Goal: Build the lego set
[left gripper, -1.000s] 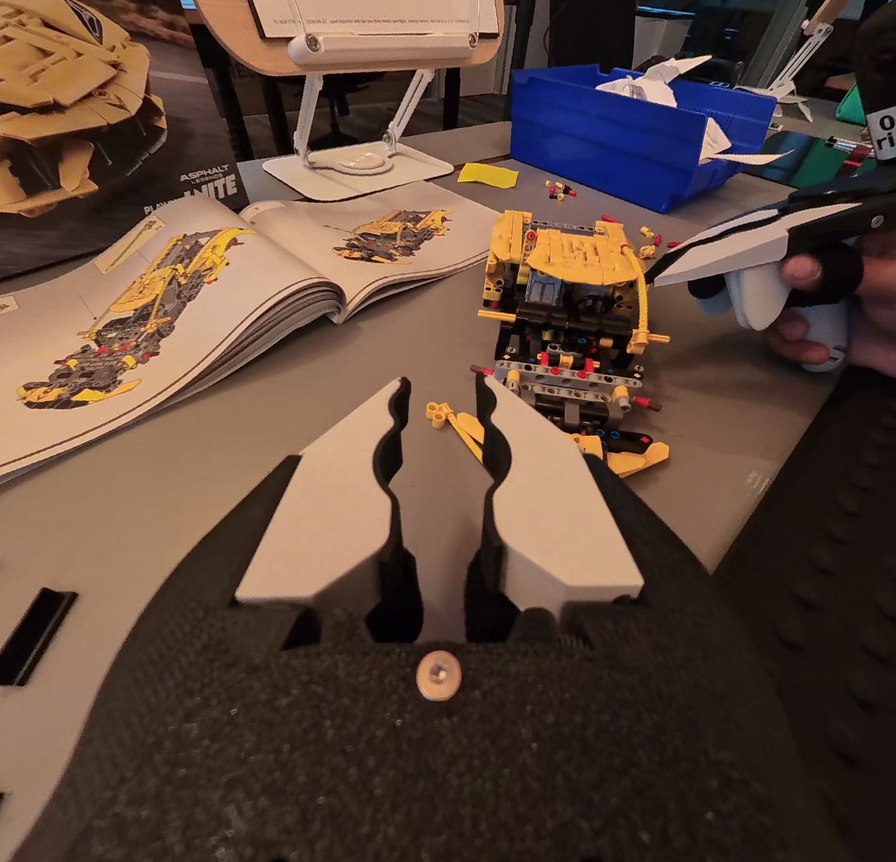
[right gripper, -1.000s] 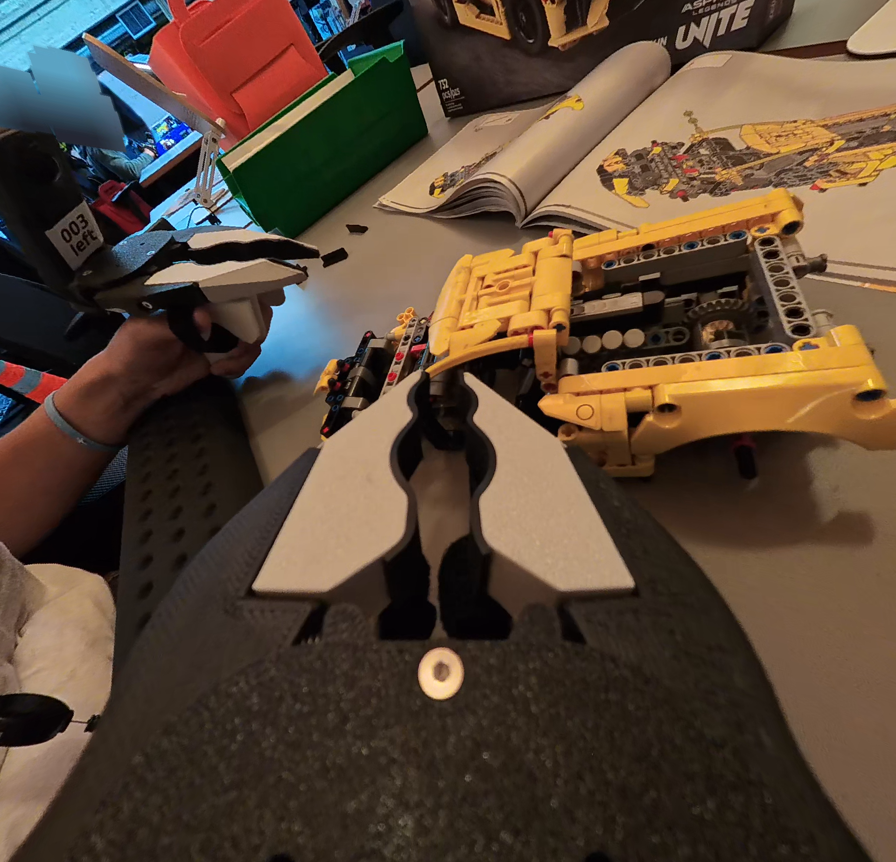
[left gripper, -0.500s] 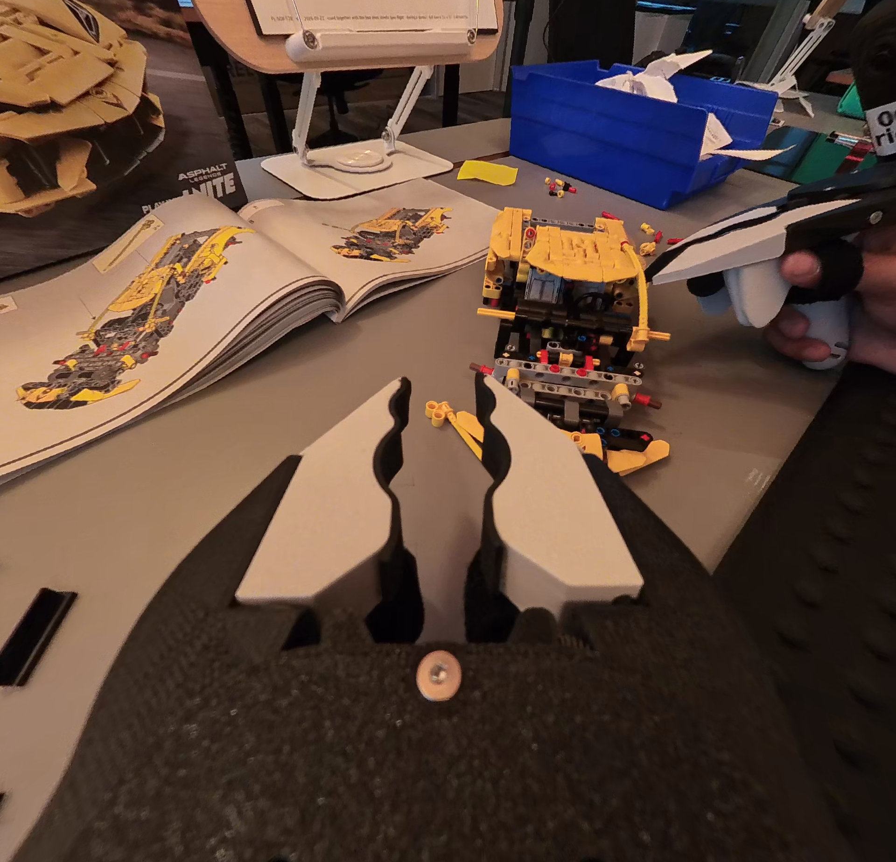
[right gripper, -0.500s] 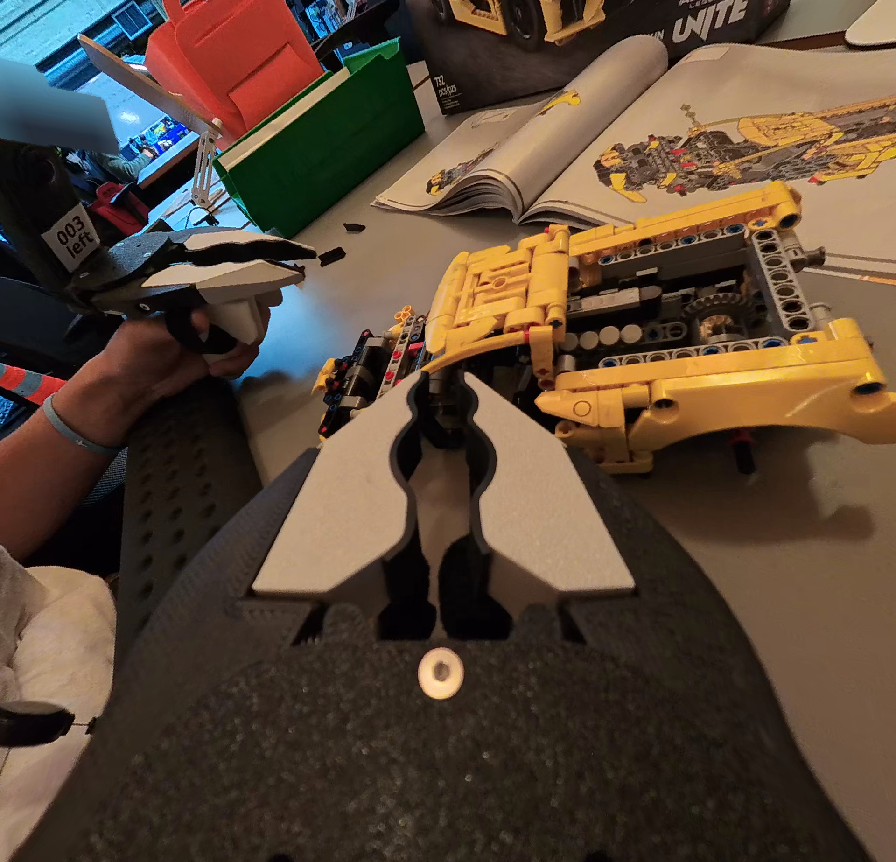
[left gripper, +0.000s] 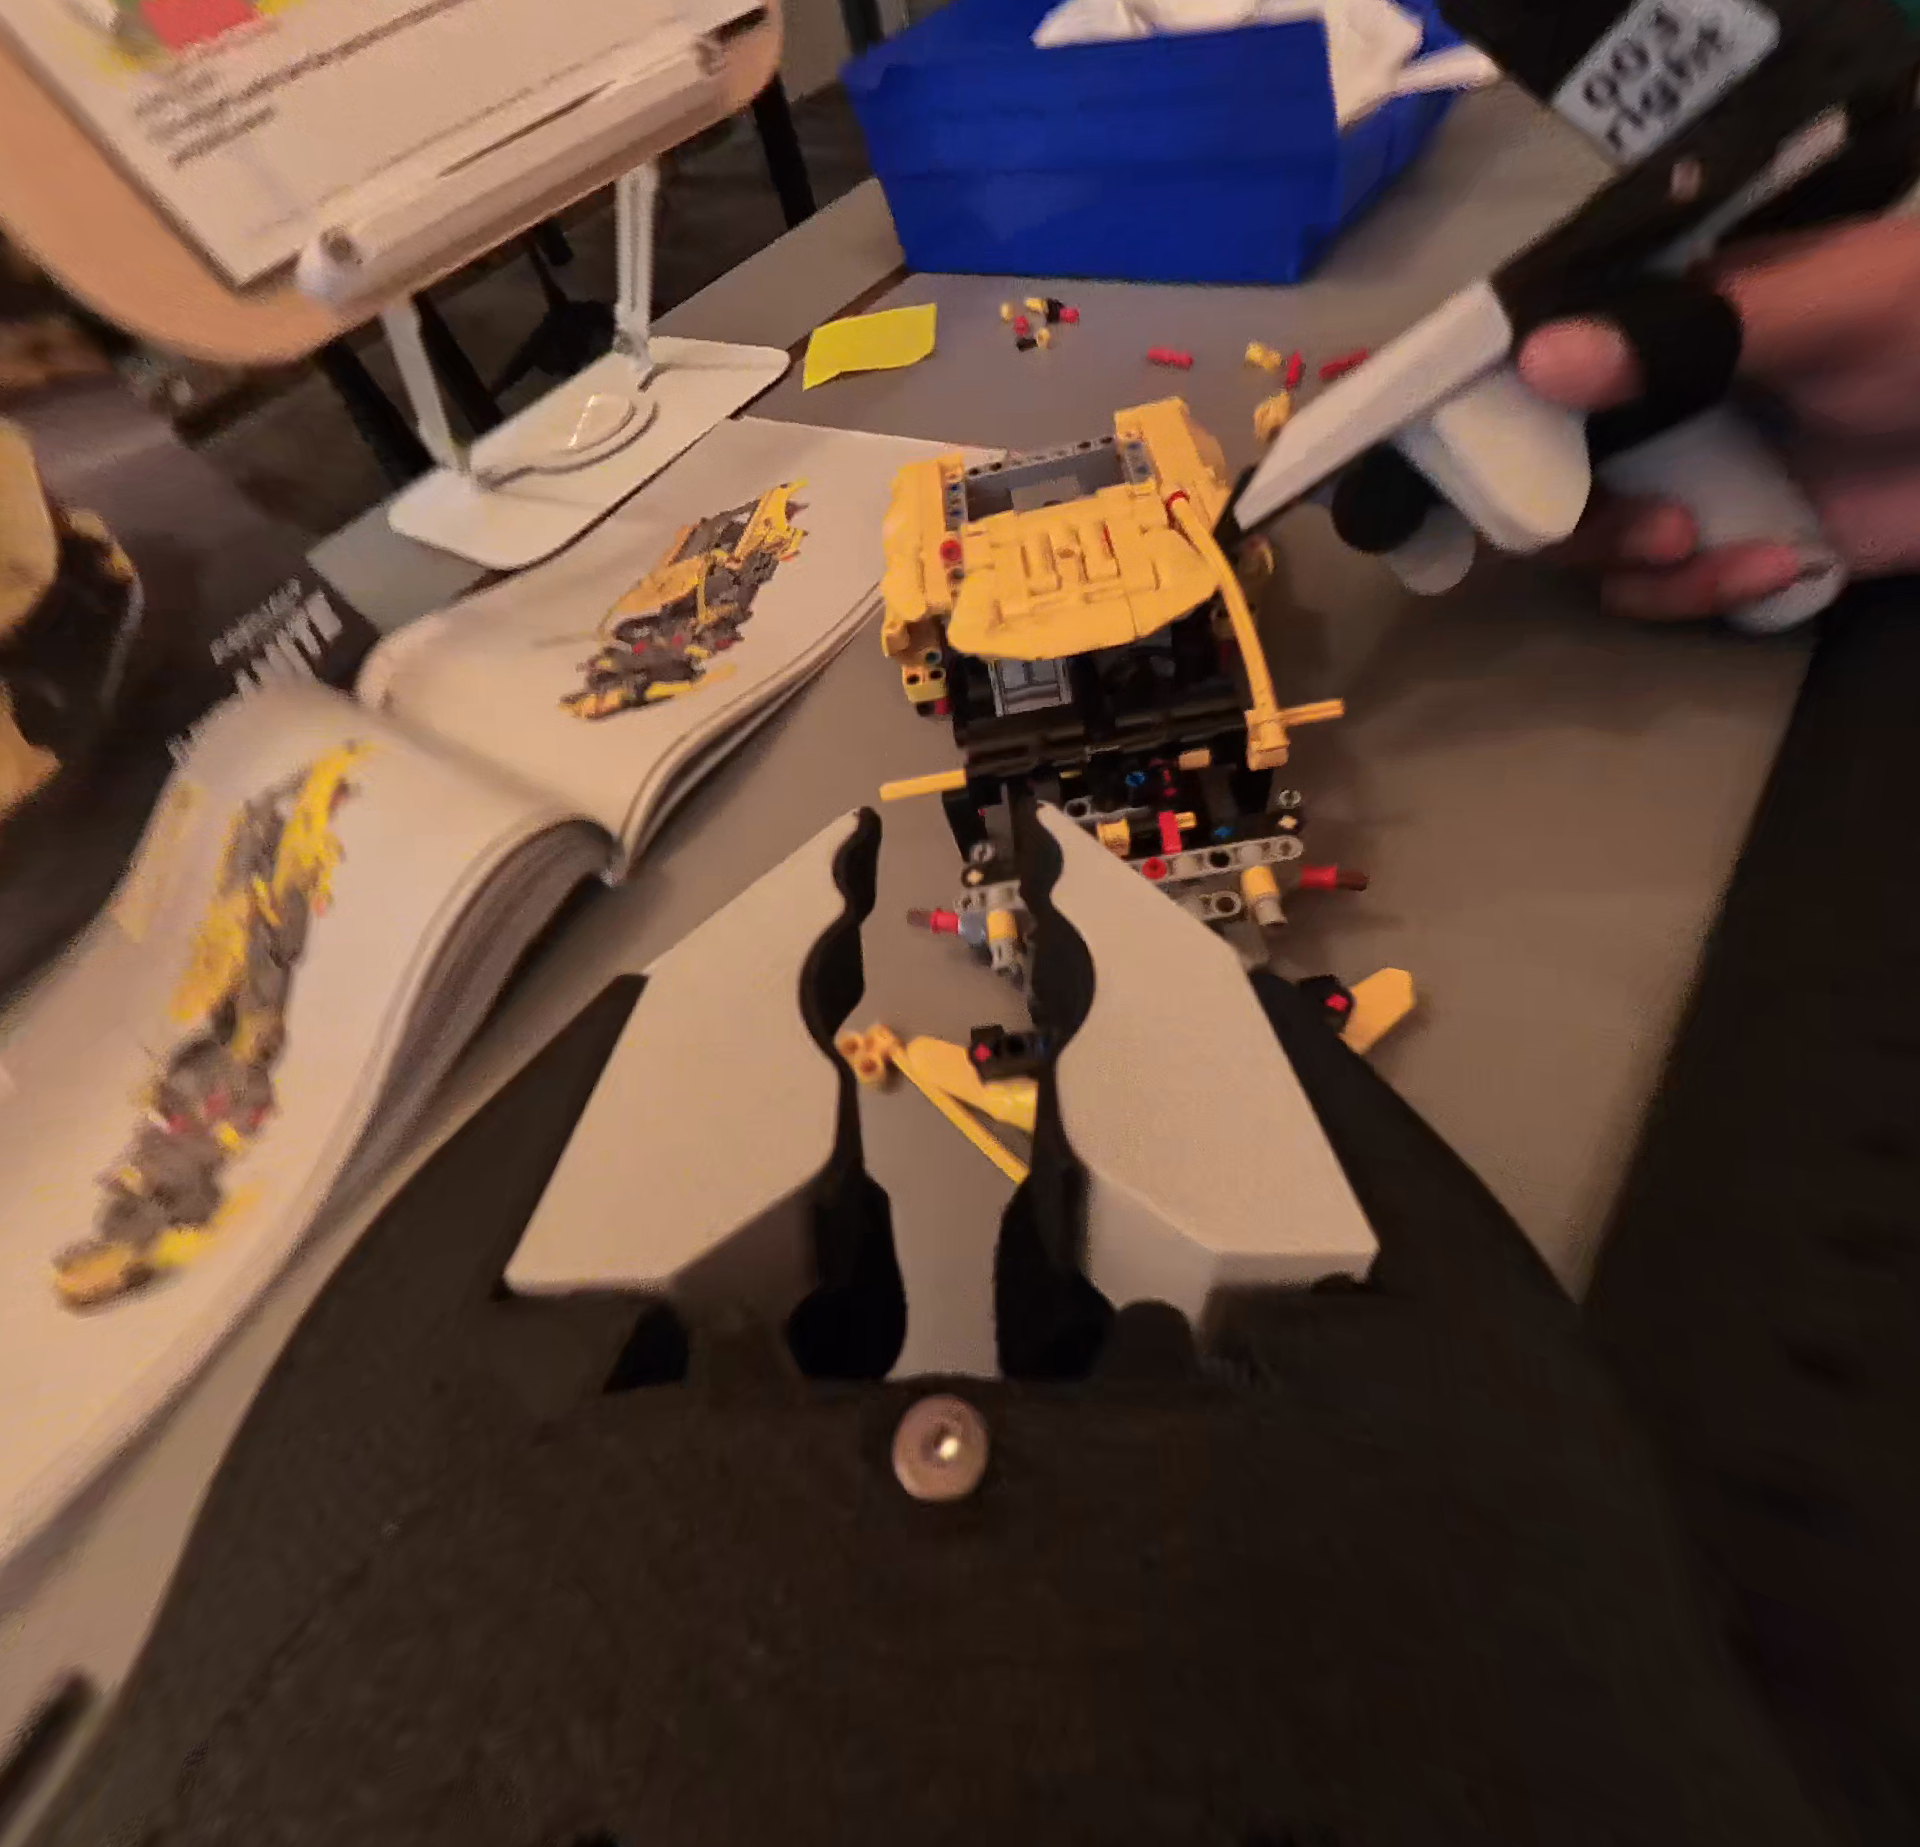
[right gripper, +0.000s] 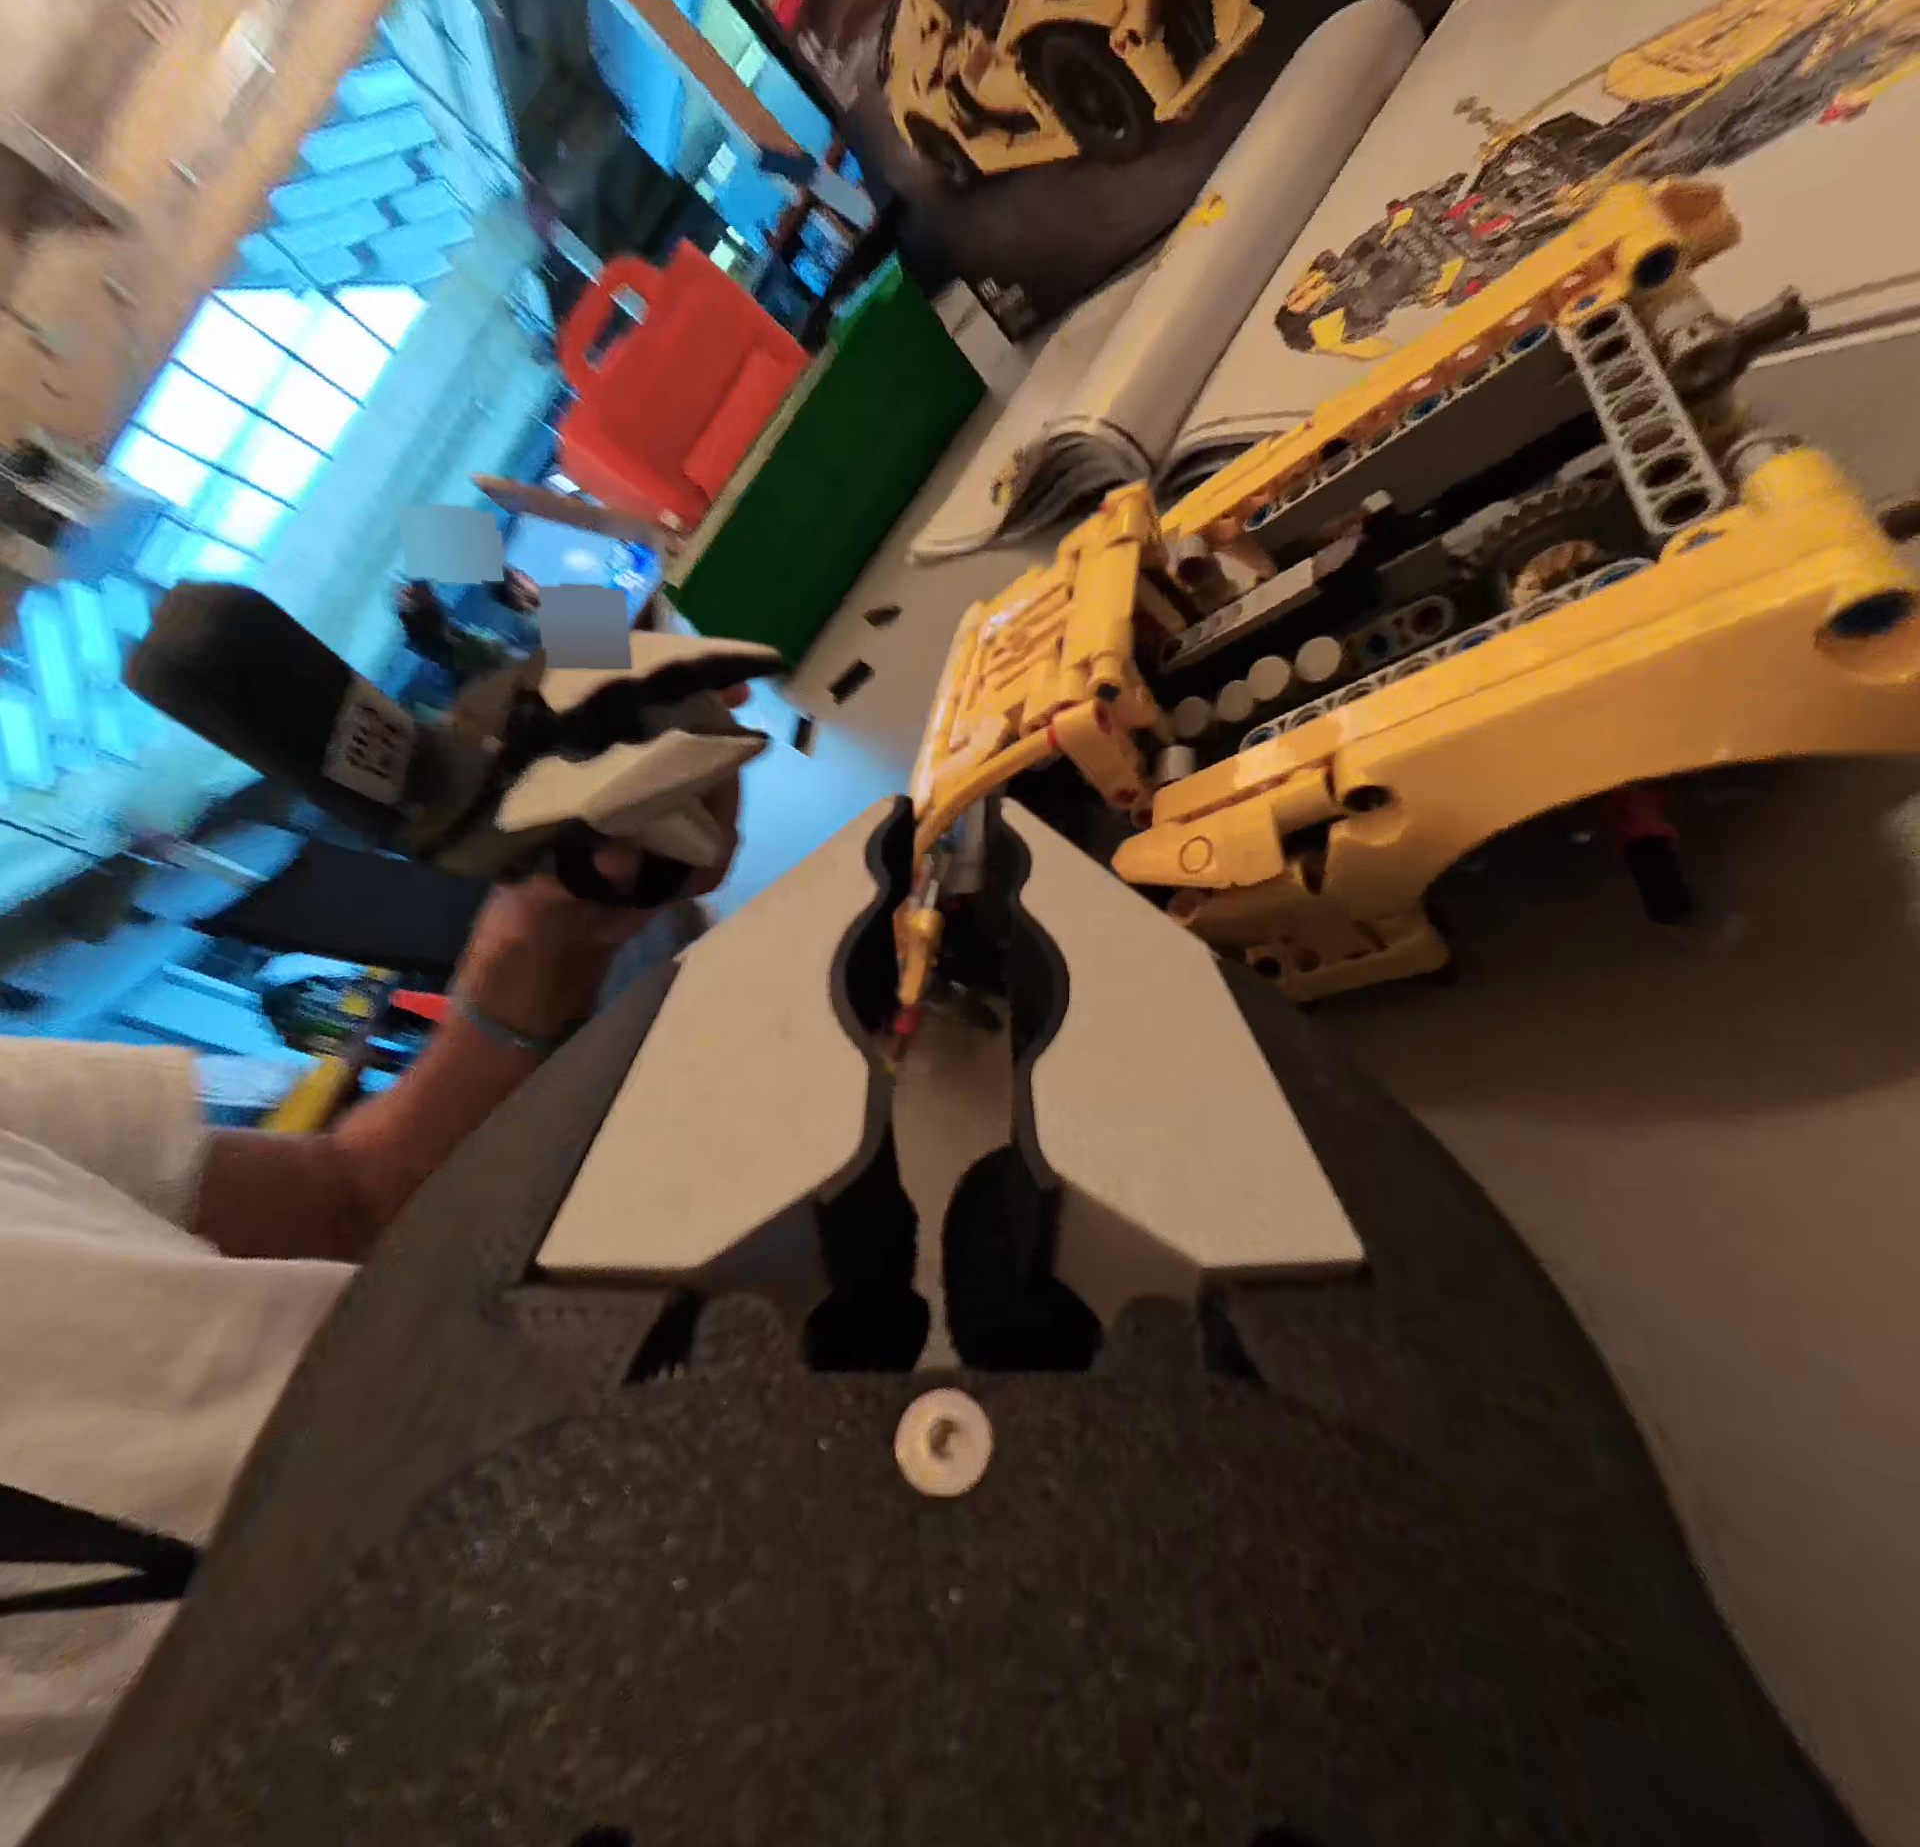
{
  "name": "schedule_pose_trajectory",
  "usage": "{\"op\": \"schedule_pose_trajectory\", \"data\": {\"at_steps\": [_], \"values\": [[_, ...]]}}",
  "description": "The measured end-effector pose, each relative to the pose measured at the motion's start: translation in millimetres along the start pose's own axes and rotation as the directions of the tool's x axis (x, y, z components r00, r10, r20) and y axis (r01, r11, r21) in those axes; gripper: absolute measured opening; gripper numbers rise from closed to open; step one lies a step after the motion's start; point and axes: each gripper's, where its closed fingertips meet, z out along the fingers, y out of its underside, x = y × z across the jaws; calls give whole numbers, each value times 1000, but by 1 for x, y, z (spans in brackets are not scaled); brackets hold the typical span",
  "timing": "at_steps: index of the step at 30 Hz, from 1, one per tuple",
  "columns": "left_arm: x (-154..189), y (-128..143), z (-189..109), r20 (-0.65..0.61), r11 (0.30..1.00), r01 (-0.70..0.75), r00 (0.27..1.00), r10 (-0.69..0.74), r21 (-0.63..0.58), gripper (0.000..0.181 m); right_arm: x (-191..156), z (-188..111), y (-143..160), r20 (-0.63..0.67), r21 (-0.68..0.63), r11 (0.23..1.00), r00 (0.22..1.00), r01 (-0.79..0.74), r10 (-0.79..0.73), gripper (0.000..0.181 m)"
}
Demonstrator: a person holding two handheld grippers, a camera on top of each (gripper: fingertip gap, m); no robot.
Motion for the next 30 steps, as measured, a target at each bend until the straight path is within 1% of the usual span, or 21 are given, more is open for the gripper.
{"op": "schedule_pose_trajectory", "data": {"at_steps": [1, 2, 4, 5, 6, 7, 8, 10, 12, 14, 16, 17, 18, 21, 23, 26, 29, 30], "values": [[2, -3, 8, 1, 996, -80, 997, 80, -26, 27, -1, 1, -1, 33, 4, 998, 997, -66, 66, 13], [4, -5, 16, 0, 985, -163, 987, 163, -51, 27, -1, 4, 3, 54, -20, 993, 992, -116, 117, 16], [7, -9, 33, -3, 943, -321, 947, 322, -83, 27, -3, 13, 19, 71, -123, 982, 985, -146, 155, 20], [10, -9, 41, -20, 916, -390, 921, 390, -93, 27, -5, 16, 21, 73, -140, 980, 986, -141, 152, 21], [15, -8, 48, -45, 886, -453, 892, 450, -98, 27, -8, 19, 19, 85, -122, 982, 985, -141, 152, 17], [20, -8, 53, -64, 854, -513, 858, 509, -92, 27, -9, 20, 17, 86, -106, 983, 984, -150, 159, 8], [25, -8, 58, -83, 818, -569, 822, 564, -81, 27, -7, 20, 17, 73, -104, 983, 985, -148, 156, 6], [30, -10, 65, -92, 728, -682, 732, 675, -75, 27, -7, 19, 17, 67, -100, 983, 985, -153, 160, 5], [30, -11, 72, -77, 589, -804, 595, 800, -82, 27, -6, 17, 17, 69, -92, 982, 983, -164, 170, 5], [33, -12, 79, -61, 464, -883, 468, 882, -72, 17, -6, 17, 17, 78, -90, 979, 979, -183, 190, 5], [37, -13, 82, -45, 385, -921, 388, 921, -59, 12, -4, 15, 16, 73, -85, 977, 977, -195, 201, 4], [37, -14, 83, -31, 367, -928, 369, 929, -57, 11, -3, 14, 16, 70, -81, 976, 975, -203, 209, 4], [37, -14, 83, -24, 367, -929, 369, 929, -54, 11, -2, 13, 16, 76, -85, 973, 972, -216, 222, 4], [37, -14, 83, -16, 409, -911, 410, 912, -47, 10, -1, 13, 18, 78, -94, 968, 968, -233, 240, 3], [37, -14, 83, -3, 425, -904, 425, 905, -43, 10, -1, 15, 18, 72, -95, 971, 972, -218, 226, 3], [37, -14, 82, 12, 444, -895, 444, 896, -45, 10, -3, 16, 16, 63, -81, 984, 985, -158, 163, 6], [38, -14, 81, 16, 459, -887, 459, 888, -41, 11, -1, 7, 12, 28, -44, 993, 993, -114, 115, 19], [38, -14, 81, 12, 468, -883, 468, 884, -38, 11, 0, 1, 9, 12, -27, 995, 995, -96, 96, 20]]}}
